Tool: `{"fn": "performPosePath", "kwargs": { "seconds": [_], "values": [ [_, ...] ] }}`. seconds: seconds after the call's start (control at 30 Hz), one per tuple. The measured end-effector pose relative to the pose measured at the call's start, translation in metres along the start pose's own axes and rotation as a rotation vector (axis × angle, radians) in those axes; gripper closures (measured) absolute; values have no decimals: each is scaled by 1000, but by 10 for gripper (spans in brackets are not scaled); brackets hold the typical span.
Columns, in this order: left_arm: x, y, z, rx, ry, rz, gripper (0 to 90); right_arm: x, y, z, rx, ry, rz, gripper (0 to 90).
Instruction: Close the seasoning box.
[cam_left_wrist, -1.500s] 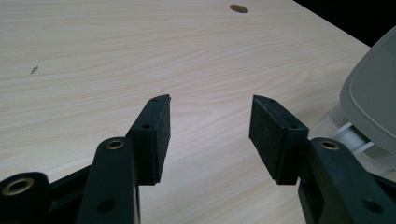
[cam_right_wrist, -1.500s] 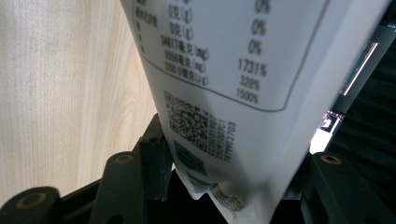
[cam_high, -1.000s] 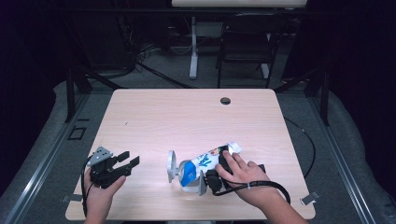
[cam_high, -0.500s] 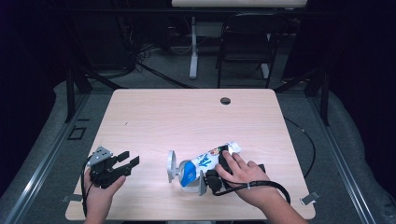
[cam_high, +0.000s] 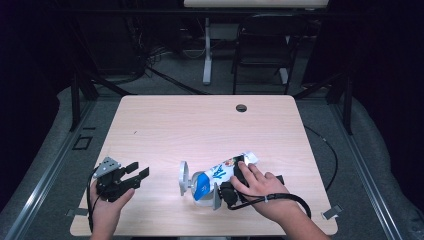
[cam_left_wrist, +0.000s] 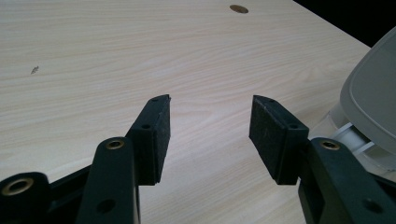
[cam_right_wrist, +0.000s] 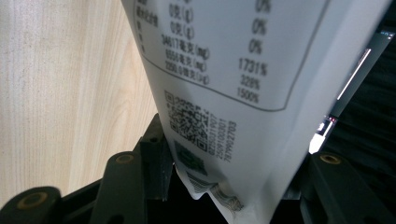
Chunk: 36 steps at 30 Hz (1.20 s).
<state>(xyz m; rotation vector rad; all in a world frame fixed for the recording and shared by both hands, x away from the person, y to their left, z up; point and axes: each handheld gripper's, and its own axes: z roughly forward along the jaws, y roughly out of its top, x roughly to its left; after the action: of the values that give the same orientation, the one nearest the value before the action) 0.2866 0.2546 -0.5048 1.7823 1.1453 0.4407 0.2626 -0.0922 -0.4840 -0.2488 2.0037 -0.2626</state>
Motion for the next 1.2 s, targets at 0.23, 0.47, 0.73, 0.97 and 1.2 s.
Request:
{"fn": "performPosePath", "kwargs": {
  "seconds": [0.23,0.47,0.73,0.97,1.2],
  "values": [
    [-1,0,1,4,1,-1,488,0,0,0,1,-2,-3,498],
    [0,-1,1,2,2,-4,488,1,0,0,-4,-1,-2,499],
    [0,0,1,2,1,-3,488,1,0,0,-3,-6,-8,501],
    [0,-1,1,2,2,-4,488,1,0,0,-4,-6,-8,502],
    [0,0,1,1,2,-3,488,1,0,0,-4,-7,-8,503]
  ]
}}
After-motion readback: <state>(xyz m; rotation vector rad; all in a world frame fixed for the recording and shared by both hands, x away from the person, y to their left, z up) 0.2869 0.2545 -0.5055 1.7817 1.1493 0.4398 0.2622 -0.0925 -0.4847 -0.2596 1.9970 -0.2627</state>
